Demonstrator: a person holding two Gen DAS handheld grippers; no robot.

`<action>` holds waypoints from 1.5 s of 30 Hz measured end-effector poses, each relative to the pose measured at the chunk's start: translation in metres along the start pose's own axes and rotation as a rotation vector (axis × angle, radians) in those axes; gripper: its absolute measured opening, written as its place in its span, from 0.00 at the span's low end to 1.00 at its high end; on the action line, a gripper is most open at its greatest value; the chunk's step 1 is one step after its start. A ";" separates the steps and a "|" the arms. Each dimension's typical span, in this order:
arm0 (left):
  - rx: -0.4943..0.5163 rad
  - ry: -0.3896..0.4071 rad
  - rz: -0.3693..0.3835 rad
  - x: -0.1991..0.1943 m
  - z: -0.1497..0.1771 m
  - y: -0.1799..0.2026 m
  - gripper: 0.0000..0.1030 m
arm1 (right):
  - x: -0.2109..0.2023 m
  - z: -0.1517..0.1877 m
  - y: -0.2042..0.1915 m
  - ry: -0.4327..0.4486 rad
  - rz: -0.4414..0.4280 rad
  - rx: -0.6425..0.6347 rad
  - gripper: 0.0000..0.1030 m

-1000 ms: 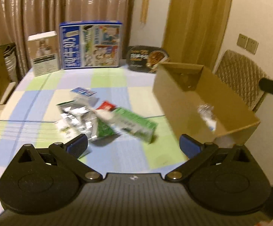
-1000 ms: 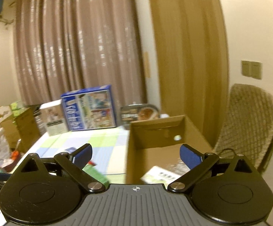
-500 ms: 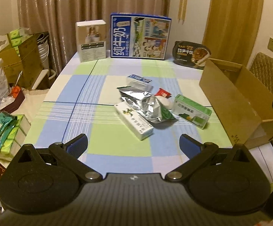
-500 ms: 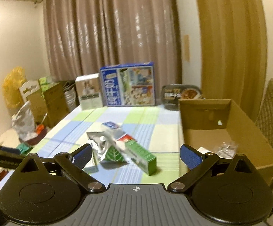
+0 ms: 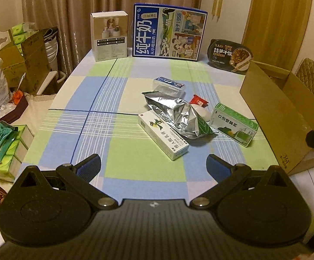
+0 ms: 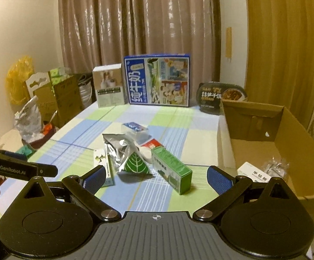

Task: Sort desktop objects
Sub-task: 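Withdraw both tools from the box toward the items on the table, then grasp the white parrot ointment box with the left gripper while the right gripper grasps the green spray box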

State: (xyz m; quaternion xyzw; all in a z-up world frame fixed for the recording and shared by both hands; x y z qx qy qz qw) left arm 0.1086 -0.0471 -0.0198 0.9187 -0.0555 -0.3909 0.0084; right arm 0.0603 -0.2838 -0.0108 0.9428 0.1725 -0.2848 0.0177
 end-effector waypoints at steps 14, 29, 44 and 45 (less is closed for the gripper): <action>0.031 -0.059 0.000 0.049 -0.011 0.000 0.99 | 0.048 0.004 -0.004 -0.051 -0.005 -0.080 0.94; 0.030 -0.114 0.021 0.115 -0.021 0.005 0.99 | 0.110 0.010 0.008 -0.122 0.033 -0.153 0.94; 0.055 -0.133 0.009 0.163 -0.037 0.019 0.99 | 0.163 0.010 0.012 -0.197 0.085 -0.267 0.94; 0.060 -0.132 0.013 0.165 -0.036 0.020 0.99 | 0.166 0.011 0.013 -0.204 0.091 -0.269 0.94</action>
Point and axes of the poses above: each gripper's, at about its wrist camera, not at the fingertips, and x roughly the way its jaws point, y to its right, z to its underside, the point moved 2 cm from there along x, roughly the way its jaws point, and after that the axes turned 2 degrees about -y, right-handed, at the moved point
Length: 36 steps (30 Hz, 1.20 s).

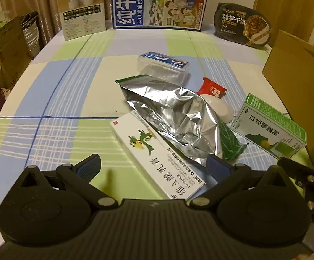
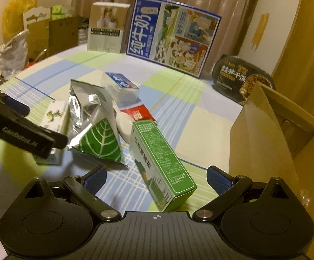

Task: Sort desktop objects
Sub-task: 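Grasp the white parrot ointment box with the left gripper while the right gripper grasps the green spray box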

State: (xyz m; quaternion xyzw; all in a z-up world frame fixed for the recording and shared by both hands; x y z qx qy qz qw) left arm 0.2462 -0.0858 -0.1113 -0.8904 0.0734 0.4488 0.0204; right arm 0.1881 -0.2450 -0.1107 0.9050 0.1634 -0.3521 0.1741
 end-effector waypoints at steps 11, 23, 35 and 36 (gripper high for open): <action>0.053 -0.006 -0.029 0.009 0.005 -0.002 0.96 | 0.023 0.003 0.003 -0.049 0.013 -0.008 0.84; 0.063 -0.056 -0.034 0.009 0.014 -0.006 0.42 | 0.011 0.005 0.013 -0.045 0.022 0.048 0.33; 0.054 -0.074 -0.001 -0.035 0.052 -0.003 0.32 | -0.044 0.035 0.013 -0.101 -0.241 0.399 0.26; 0.059 -0.073 0.008 -0.041 0.057 -0.002 0.32 | -0.048 0.038 0.014 -0.104 -0.248 0.423 0.26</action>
Point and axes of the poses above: each gripper's, at about its wrist camera, not at the fingertips, and x roughly the way its jaws point, y to its right, z to its underside, the point moved 2 cm from there along x, roughly the way its jaws point, and after that the axes turned 2 degrees about -y, right-handed, at the moved point
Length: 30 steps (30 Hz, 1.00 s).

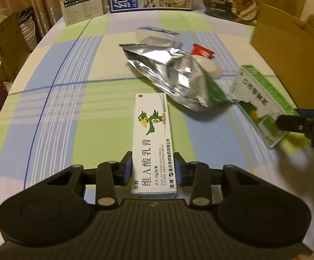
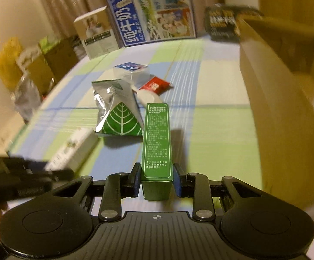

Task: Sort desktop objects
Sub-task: 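Grasp the white parrot ointment box with the left gripper while the right gripper grasps the green spray box, then lift both held boxes off the table and hold them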

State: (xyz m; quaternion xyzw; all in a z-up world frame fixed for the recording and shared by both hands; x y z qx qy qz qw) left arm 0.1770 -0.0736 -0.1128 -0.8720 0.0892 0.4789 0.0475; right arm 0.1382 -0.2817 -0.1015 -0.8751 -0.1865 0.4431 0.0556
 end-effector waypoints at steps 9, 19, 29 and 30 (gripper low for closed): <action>-0.003 0.028 0.005 -0.021 0.022 0.001 0.33 | -0.015 0.005 -0.028 0.148 0.219 -0.281 0.72; -0.022 0.052 0.017 -0.015 0.016 0.000 0.37 | 0.000 0.006 -0.019 0.149 0.208 -0.253 0.70; -0.043 0.054 0.023 -0.008 0.011 0.000 0.40 | 0.021 0.006 -0.011 0.105 0.305 -0.295 0.65; -0.043 0.053 0.025 -0.008 0.011 0.000 0.40 | 0.020 0.005 -0.010 0.107 0.285 -0.277 0.65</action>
Point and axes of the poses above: each gripper's, at about its wrist camera, not at the fingertips, and x roughly the way its jaws point, y to its right, z to its underside, the point moved 2 cm from there along x, roughly the way its jaws point, and after that the axes turned 2 degrees about -y, right-handed, at the moved point
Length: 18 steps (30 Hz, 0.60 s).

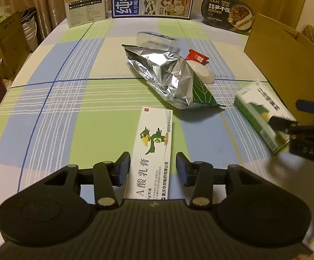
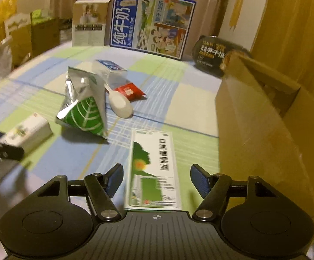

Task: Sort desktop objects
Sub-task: 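Lift both held boxes off the table and hold them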

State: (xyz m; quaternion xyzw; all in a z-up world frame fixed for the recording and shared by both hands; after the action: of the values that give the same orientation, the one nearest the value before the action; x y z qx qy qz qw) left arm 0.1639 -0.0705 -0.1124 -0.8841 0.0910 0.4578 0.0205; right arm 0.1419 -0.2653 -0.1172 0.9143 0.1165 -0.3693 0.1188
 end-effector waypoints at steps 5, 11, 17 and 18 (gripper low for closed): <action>0.000 0.014 0.004 -0.002 0.000 0.000 0.49 | 0.002 0.001 -0.001 -0.006 -0.015 0.001 0.65; 0.010 0.010 0.010 0.001 -0.002 0.002 0.49 | 0.012 0.003 0.001 -0.044 -0.031 0.034 0.65; 0.044 0.015 -0.023 0.009 -0.009 0.003 0.48 | 0.022 0.005 0.003 -0.070 -0.058 0.064 0.65; 0.041 0.011 -0.020 0.011 -0.010 0.002 0.48 | 0.023 0.005 0.004 -0.071 -0.059 0.067 0.65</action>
State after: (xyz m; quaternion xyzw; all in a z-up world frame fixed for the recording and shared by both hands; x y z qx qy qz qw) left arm 0.1778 -0.0756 -0.1158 -0.8868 0.0916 0.4509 0.0430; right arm 0.1558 -0.2673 -0.1359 0.9002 0.1266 -0.4086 0.0814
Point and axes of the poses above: each gripper's, at about its wrist camera, not at the fingertips, and x roughly the way its jaws point, y to its right, z to its underside, the point moved 2 cm from there along x, roughly the way its jaws point, and after that the axes turned 2 degrees about -y, right-handed, at the moved point
